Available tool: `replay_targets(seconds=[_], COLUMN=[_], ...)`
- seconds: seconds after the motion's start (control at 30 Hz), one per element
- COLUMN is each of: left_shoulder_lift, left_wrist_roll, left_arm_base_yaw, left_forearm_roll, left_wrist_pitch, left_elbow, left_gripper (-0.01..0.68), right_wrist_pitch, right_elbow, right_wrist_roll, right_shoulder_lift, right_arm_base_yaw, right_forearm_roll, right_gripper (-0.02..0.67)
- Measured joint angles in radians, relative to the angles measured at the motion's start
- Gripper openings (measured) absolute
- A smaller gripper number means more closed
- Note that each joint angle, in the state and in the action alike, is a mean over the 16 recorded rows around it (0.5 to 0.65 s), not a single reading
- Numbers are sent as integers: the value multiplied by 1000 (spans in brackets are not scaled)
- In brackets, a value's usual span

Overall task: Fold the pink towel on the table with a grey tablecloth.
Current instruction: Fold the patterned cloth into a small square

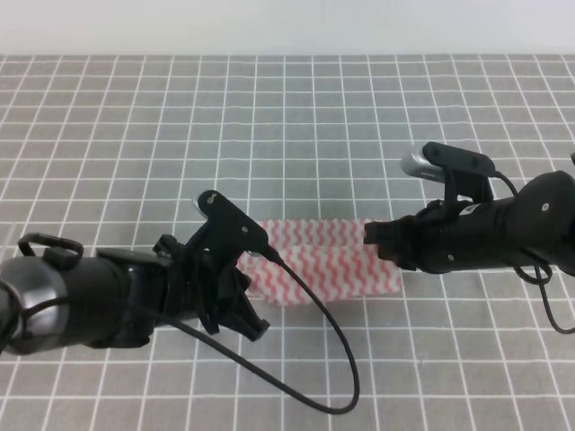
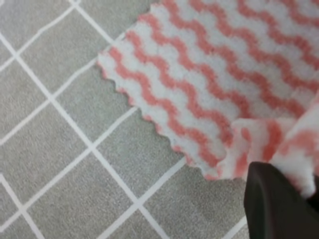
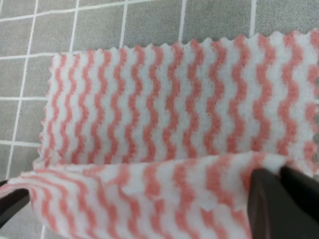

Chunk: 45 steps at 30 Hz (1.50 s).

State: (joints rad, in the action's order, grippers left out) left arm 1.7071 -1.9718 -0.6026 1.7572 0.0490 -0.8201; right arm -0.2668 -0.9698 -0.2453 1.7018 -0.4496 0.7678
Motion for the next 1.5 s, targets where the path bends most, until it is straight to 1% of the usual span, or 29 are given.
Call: replay_targets(seconds=[0.53, 1.13, 1.5], left_shoulder_lift=[-2, 47, 91], left_wrist_roll=[-22, -41, -80], left_arm_base_yaw=[2, 57, 63], left_forearm_roll=[7, 12, 10], left_wrist_pitch=[16, 6, -10], left_elbow=[-32, -103, -147], left_gripper=[-1, -1, -1], right_wrist_pitch=[-9, -50, -61], right_elbow=[-54, -135, -166], right_wrist_roll=[-2, -1, -2], right_shoulder_lift=[52, 119, 161], right_arm_base_yaw=[3, 37, 49], right_forearm_roll=[-7, -21, -22], right_gripper=[-15, -15, -15])
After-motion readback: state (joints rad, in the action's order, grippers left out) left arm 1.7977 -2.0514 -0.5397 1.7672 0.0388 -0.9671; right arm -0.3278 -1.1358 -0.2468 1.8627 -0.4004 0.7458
